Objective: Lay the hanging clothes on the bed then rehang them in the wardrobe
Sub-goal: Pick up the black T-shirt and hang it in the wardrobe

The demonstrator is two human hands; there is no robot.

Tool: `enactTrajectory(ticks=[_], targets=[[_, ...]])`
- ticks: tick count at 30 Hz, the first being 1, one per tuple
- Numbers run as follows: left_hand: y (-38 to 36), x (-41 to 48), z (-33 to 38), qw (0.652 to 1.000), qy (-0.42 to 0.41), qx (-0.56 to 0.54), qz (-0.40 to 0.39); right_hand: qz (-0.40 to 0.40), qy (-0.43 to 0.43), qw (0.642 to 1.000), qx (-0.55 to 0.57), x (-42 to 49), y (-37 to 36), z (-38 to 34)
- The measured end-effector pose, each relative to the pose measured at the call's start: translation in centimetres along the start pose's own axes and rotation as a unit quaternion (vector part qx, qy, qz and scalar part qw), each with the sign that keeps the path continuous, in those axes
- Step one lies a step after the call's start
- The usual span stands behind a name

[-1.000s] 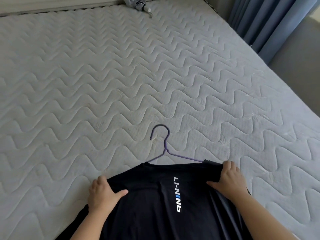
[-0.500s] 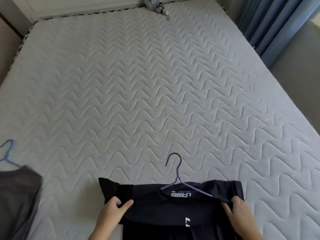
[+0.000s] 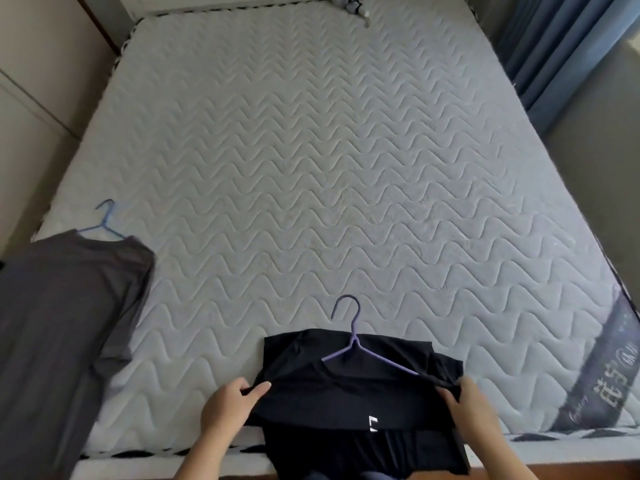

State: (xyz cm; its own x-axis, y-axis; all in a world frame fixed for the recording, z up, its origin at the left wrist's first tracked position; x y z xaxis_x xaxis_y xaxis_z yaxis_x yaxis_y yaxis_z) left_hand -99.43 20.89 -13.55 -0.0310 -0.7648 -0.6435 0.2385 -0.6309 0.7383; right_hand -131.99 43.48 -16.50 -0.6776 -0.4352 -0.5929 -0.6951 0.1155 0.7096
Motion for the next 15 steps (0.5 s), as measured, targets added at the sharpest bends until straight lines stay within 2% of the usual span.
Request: enactTrajectory(ticks=[5,11,15], targets=[[1.7,-4.2,-0.9,0.997,0.0,-0.054,0.063,0.04,0.088,0.995,-0.015,-0.9,3.0,-2.8],[4.4,-9.6,-4.7,0.975,0.047,-0.141,0.168,0.055,0.192,0.98,-0.026,-2.9,4.8,-7.8],[7.6,-13.7,-7.7,0.946,0.064,-0.175,0.264,0.119,0.305,0.94,-0.098,-5.9,5.7,-14.0]])
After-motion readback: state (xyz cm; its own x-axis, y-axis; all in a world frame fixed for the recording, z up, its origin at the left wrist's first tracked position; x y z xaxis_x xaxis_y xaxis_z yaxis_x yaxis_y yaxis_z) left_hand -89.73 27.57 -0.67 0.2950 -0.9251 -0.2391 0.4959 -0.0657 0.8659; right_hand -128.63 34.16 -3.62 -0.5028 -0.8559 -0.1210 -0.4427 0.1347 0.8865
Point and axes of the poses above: each hand's wrist, its own x-axis towards the middle knuckle, its own y-axis out of the back of the hand, z = x × y, the point moved 3 cm from there along x, towards the middle knuckle, and after that the axes turned 4 degrees about y, right-handed, at the moved point
